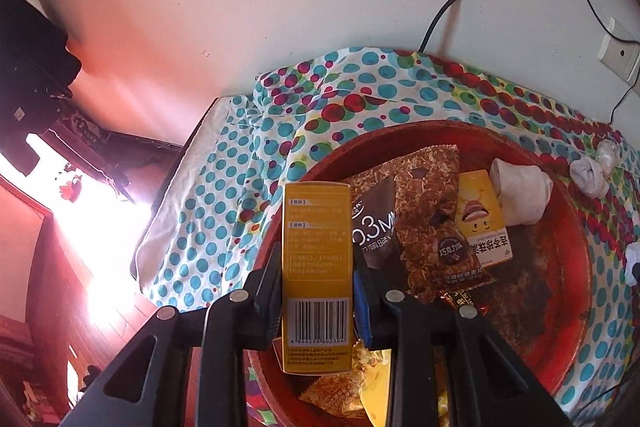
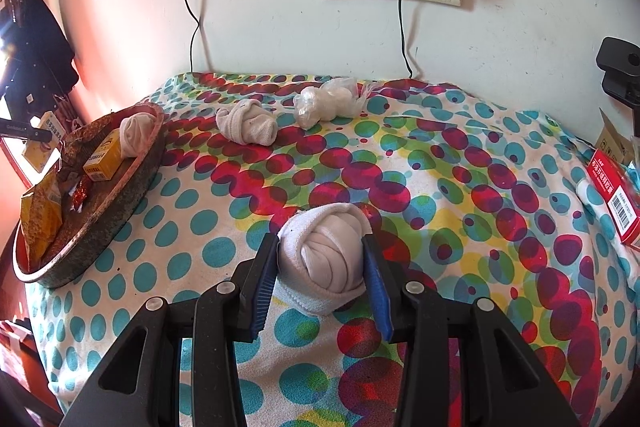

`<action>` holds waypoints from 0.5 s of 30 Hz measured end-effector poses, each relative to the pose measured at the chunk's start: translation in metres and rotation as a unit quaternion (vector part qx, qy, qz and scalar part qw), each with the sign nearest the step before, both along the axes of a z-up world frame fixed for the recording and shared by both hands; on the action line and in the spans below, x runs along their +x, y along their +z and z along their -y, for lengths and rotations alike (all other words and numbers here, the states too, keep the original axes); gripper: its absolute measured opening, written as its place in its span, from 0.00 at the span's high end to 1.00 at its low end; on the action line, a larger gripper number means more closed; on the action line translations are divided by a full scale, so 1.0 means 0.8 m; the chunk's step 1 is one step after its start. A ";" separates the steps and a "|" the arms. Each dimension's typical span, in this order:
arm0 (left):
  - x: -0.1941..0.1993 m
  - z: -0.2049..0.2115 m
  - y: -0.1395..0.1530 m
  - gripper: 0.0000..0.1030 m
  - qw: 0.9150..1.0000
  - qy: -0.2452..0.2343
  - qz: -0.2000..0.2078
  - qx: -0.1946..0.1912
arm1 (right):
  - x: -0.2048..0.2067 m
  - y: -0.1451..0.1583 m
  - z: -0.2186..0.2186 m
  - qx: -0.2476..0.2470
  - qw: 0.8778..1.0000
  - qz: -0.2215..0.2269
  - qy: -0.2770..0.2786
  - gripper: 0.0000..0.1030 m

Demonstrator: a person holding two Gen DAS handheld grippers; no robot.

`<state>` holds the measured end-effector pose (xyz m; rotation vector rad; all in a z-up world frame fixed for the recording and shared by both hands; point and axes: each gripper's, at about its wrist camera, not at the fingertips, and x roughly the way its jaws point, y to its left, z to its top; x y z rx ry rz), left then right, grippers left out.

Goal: Organize objects
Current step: 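Lower the medicine box into the red tray and open the left gripper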

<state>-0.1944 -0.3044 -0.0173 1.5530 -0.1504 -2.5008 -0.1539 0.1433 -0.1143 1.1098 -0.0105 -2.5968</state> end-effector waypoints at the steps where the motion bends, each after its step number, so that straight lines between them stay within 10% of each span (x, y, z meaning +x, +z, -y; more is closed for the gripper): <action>1: -0.003 0.000 -0.004 0.71 1.000 -0.004 0.001 -0.005 | 0.001 0.000 -0.002 0.003 1.000 0.000 0.000 0.62; 15: -0.017 0.014 -0.040 0.69 1.000 0.002 0.009 0.004 | -0.001 0.002 0.003 0.027 1.000 0.000 0.004 0.61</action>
